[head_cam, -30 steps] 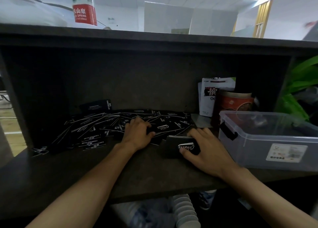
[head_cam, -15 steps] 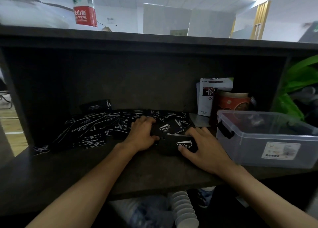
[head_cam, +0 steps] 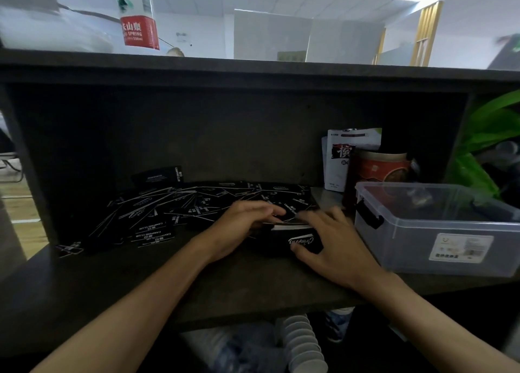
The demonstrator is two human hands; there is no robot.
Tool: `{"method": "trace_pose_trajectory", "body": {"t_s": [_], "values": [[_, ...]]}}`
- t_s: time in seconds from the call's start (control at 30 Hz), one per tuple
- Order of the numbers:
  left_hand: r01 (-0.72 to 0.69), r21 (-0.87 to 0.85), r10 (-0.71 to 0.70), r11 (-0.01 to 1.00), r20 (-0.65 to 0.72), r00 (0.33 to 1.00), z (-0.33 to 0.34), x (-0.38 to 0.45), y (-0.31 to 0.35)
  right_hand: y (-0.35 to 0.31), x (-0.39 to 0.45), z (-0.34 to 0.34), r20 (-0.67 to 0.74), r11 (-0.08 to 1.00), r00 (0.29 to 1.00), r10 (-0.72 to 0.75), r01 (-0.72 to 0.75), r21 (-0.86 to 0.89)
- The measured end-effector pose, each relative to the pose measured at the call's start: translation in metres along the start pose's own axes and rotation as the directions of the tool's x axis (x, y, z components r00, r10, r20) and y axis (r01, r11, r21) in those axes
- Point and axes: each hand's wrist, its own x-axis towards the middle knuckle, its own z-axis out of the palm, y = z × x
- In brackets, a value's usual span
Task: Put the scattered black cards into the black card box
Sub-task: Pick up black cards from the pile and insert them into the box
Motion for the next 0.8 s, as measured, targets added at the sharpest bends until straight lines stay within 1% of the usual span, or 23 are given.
{"method": "trace_pose_trajectory", "body": {"t_s": [0.03,0.07,0.1,0.13,0.17,0.2,0.23,0.27,0.3,0.33,0.37,0.43,0.5,0.53,0.57,0.67,0.73,0.8], "values": [[0.015,-0.025,-0.015,1.0,-0.001,1.0,0.0,0.002,0.001,-0.001,0.0,0.0,0.016,0.999,0.999,-0.029,0.029,-0.026],[0.008,-0.01,-0.008,1.0,-0.032,0.999,0.0,0.004,0.0,-0.003,0.0,0.001,0.035,0.998,0.999,-0.042,0.043,-0.036],[-0.011,0.063,0.018,0.998,-0.104,0.994,-0.001,0.006,-0.002,-0.004,0.001,0.001,0.055,0.998,0.998,-0.042,0.044,-0.04],[-0.026,0.204,0.07,0.979,-0.211,0.975,-0.004,0.007,-0.005,-0.004,0.002,0.001,0.074,0.998,0.997,-0.037,0.041,-0.043],[-0.01,0.401,0.149,0.916,-0.317,0.937,-0.009,0.009,-0.01,-0.004,0.004,0.001,0.095,0.998,0.995,-0.033,0.038,-0.048],[0.054,0.604,0.222,0.795,-0.374,0.901,-0.015,0.01,-0.015,-0.004,0.006,0.0,0.118,0.998,0.993,-0.026,0.033,-0.055],[0.138,0.748,0.253,0.649,-0.383,0.888,-0.019,0.011,-0.02,-0.004,0.009,-0.001,0.14,0.998,0.99,-0.013,0.022,-0.059],[0.206,0.819,0.24,0.536,-0.382,0.892,-0.023,0.011,-0.025,-0.004,0.012,-0.001,0.157,0.998,0.988,0.005,0.005,-0.064],[0.254,0.845,0.207,0.47,-0.385,0.899,-0.025,0.011,-0.029,-0.005,0.015,-0.001,0.159,0.997,0.987,0.021,-0.01,-0.071],[0.277,0.859,0.18,0.43,-0.382,0.906,-0.026,0.011,-0.033,-0.007,0.015,0.002,0.141,0.996,0.989,0.034,-0.022,-0.083],[0.279,0.866,0.17,0.414,-0.375,0.911,-0.026,0.012,-0.035,-0.008,0.014,0.005,0.106,0.995,0.993,0.047,-0.037,-0.097],[0.275,0.86,0.178,0.429,-0.379,0.908,-0.026,0.015,-0.037,-0.009,0.01,0.011,0.037,0.992,0.997,0.072,-0.068,-0.107],[0.265,0.834,0.194,0.484,-0.398,0.897,-0.025,0.015,-0.036,-0.009,0.008,0.014,0.007,0.991,0.996,0.088,-0.087,-0.103],[0.246,0.811,0.205,0.53,-0.404,0.891,-0.024,0.015,-0.036,-0.009,0.008,0.013,0.002,0.99,0.996,0.093,-0.092,-0.105],[0.212,0.774,0.221,0.597,-0.412,0.884,-0.023,0.014,-0.034,-0.009,0.009,0.013,-0.005,0.989,0.995,0.097,-0.097,-0.109],[0.081,0.573,0.237,0.816,-0.459,0.856,-0.02,0.009,-0.025,-0.009,0.008,0.013,-0.035,0.984,0.991,0.127,-0.13,-0.125],[-0.025,0.45,0.24,0.893,-0.428,0.871,-0.02,0.006,-0.018,-0.009,0.008,0.013,-0.065,0.976,0.984,0.164,-0.172,-0.135],[-0.116,0.35,0.246,0.93,-0.354,0.902,-0.017,0.002,-0.011,-0.008,0.007,0.014,-0.103,0.968,0.974,0.202,-0.214,-0.128]]}}
